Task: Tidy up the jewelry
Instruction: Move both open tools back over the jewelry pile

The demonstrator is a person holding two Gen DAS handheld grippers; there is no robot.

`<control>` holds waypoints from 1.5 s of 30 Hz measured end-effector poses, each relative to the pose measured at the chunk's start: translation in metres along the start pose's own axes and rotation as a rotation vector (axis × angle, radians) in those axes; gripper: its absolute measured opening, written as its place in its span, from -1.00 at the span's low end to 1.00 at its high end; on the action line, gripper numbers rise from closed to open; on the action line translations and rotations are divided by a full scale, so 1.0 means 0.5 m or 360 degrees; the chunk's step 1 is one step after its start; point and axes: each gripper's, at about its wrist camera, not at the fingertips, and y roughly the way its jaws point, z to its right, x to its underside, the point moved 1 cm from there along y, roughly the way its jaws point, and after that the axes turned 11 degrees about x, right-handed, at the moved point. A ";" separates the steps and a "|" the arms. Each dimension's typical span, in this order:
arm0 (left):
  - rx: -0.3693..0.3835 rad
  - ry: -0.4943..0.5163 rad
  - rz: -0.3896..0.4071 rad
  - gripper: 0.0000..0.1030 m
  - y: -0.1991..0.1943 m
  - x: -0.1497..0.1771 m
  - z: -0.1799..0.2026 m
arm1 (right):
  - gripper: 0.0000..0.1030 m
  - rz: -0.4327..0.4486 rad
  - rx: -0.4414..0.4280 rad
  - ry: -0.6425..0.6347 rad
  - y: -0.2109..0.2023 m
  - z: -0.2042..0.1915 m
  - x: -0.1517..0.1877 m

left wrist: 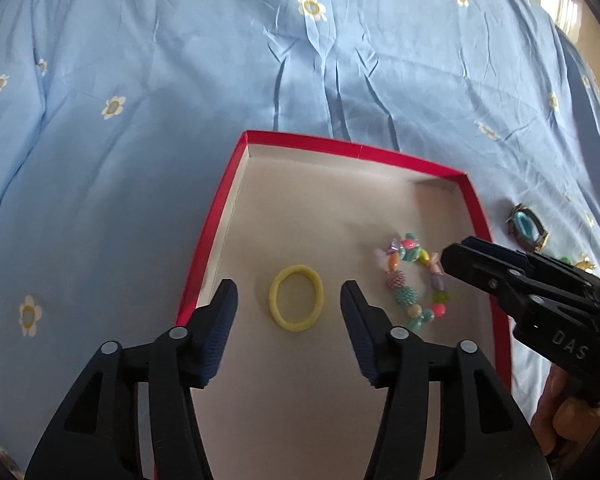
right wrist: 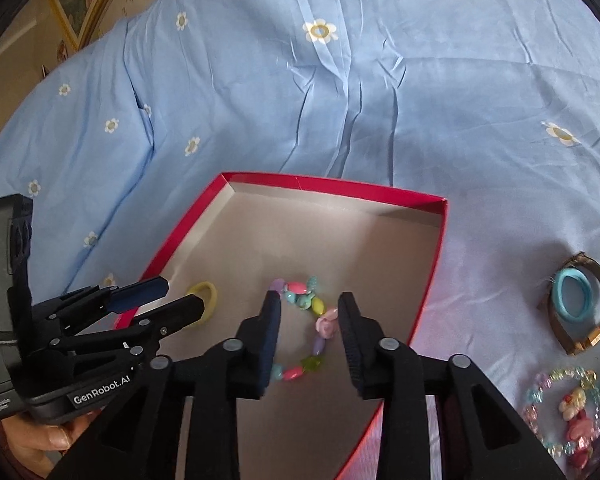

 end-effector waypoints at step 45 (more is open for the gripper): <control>0.0426 0.0388 0.0024 0.15 -0.026 0.010 0.355 | -0.21 0.0214 0.0395 0.0451 -0.309 0.378 0.150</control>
